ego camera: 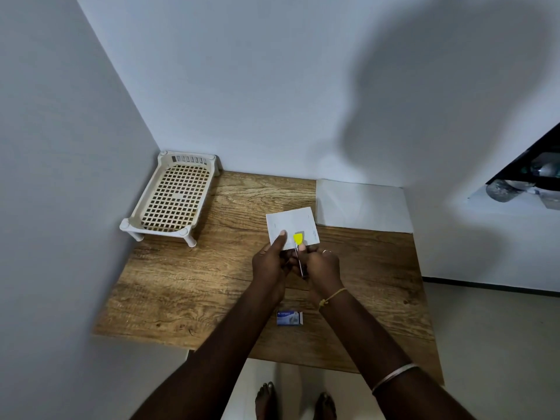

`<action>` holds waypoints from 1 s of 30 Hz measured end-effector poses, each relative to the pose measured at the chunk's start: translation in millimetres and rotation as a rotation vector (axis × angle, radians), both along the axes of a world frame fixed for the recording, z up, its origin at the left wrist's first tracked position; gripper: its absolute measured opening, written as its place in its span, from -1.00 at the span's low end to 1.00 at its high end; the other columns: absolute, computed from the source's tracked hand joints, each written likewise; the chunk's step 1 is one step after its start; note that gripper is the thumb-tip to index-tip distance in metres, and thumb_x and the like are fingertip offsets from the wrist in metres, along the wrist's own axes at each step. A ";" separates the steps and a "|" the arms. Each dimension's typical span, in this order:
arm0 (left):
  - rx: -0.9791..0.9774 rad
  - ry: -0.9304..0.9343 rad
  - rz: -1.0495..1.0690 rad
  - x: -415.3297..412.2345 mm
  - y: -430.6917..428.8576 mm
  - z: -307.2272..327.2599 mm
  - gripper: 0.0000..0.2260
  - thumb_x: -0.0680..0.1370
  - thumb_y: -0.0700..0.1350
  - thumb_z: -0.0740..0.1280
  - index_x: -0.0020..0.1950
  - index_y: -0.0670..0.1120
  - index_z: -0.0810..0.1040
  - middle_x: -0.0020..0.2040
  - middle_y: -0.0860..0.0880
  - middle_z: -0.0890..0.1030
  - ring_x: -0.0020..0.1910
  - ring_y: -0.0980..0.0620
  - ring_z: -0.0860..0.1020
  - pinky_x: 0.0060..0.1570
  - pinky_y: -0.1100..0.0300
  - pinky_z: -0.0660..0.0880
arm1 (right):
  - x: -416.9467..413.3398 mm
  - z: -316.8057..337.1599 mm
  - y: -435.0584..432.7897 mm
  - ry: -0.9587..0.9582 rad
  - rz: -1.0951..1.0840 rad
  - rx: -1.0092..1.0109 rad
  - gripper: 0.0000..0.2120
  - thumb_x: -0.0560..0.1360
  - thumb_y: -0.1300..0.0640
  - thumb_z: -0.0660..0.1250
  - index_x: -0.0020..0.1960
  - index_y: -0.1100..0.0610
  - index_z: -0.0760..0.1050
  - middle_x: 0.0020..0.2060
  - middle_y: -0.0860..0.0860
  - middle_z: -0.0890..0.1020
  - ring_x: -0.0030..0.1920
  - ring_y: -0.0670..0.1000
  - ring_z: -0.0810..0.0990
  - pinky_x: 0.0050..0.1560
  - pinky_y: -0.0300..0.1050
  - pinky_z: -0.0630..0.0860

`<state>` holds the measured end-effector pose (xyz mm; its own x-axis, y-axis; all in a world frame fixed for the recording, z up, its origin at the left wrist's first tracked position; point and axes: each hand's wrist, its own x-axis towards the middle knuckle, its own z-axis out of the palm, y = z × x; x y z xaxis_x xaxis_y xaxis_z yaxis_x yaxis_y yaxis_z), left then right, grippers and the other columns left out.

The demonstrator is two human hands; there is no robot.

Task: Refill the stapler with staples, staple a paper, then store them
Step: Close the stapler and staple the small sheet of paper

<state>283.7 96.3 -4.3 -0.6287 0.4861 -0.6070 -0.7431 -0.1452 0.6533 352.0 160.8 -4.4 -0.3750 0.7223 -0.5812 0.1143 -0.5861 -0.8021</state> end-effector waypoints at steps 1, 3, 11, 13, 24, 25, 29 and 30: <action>0.004 0.001 -0.003 0.0 0.0 0.2 -0.75 0.54 -0.11 0.47 0.13 -0.25 0.64 -0.15 -0.23 0.72 -0.27 -0.07 0.66 -0.20 0.08 0.59 | 0.3 0.6 0.3 -0.004 -0.005 0.001 -0.97 0.52 0.25 0.46 -0.07 0.17 0.68 -0.24 0.11 0.75 -0.20 0.07 0.72 -0.18 -0.04 0.63; 0.012 0.013 -0.016 0.0 -0.2 0.8 -0.77 0.53 -0.12 0.48 0.11 -0.23 0.65 -0.14 -0.22 0.74 -0.26 -0.06 0.70 -0.18 0.08 0.63 | 0.8 2.0 1.4 -0.014 -0.009 0.003 -0.95 0.51 0.25 0.47 -0.05 0.15 0.68 -0.16 0.12 0.75 -0.15 0.08 0.73 -0.20 -0.06 0.63; 0.018 0.188 -0.108 3.9 -1.9 9.8 -0.62 0.38 -0.12 0.63 0.14 -0.19 0.69 0.03 -0.20 0.74 -0.07 -0.13 0.71 -0.17 0.06 0.61 | 1.3 4.8 5.3 -0.028 -0.008 -0.001 -0.85 0.49 0.33 0.46 0.05 0.30 0.66 -0.13 0.21 0.73 -0.15 0.14 0.73 -0.16 0.01 0.66; -0.017 0.219 -0.103 3.3 -0.8 11.0 -0.62 0.37 -0.13 0.64 0.14 -0.19 0.68 0.03 -0.19 0.74 -0.08 -0.15 0.70 -0.19 0.07 0.59 | -0.1 5.0 6.0 -0.033 0.000 0.001 -0.83 0.50 0.32 0.45 0.08 0.35 0.65 -0.13 0.23 0.72 -0.20 0.11 0.72 -0.16 0.00 0.67; 0.009 0.257 -0.108 2.3 0.7 9.2 -0.56 0.37 -0.12 0.63 0.21 -0.13 0.63 0.09 -0.14 0.73 0.01 -0.13 0.70 -0.17 0.09 0.57 | 0.3 7.8 3.8 -0.047 -0.045 -0.009 -0.79 0.48 0.31 0.45 0.11 0.32 0.65 -0.08 0.24 0.73 -0.17 0.11 0.74 -0.40 -0.23 0.57; 0.011 0.258 -0.114 2.4 0.3 8.4 -0.54 0.37 -0.11 0.64 0.22 -0.12 0.63 0.10 -0.14 0.73 0.02 -0.14 0.70 -0.18 0.11 0.57 | 0.6 7.2 3.5 -0.050 -0.049 -0.013 -0.80 0.48 0.31 0.45 0.10 0.32 0.65 -0.08 0.24 0.74 -0.18 0.11 0.74 -0.40 -0.22 0.57; 0.029 0.246 -0.127 1.8 -0.1 5.8 -0.55 0.38 -0.11 0.63 0.23 -0.11 0.63 0.11 -0.14 0.72 0.04 -0.14 0.70 -0.22 0.14 0.57 | 1.4 7.6 3.7 -0.071 -0.055 -0.004 -0.83 0.49 0.31 0.44 0.07 0.32 0.66 -0.13 0.22 0.74 -0.24 0.07 0.74 -0.40 -0.21 0.58; 0.030 0.242 -0.128 1.5 0.1 6.1 -0.55 0.38 -0.11 0.63 0.23 -0.12 0.64 0.11 -0.15 0.72 0.02 -0.14 0.70 -0.23 0.15 0.57 | 1.7 8.1 3.7 -0.071 -0.053 0.000 -0.83 0.49 0.31 0.45 0.07 0.31 0.66 -0.13 0.22 0.74 -0.25 0.06 0.74 -0.40 -0.21 0.57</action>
<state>285.2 96.4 1.7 -0.6862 0.5862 -0.4307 -0.5791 -0.0820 0.8111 353.6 164.6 3.7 -0.2936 0.7402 -0.6049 0.1398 -0.5928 -0.7931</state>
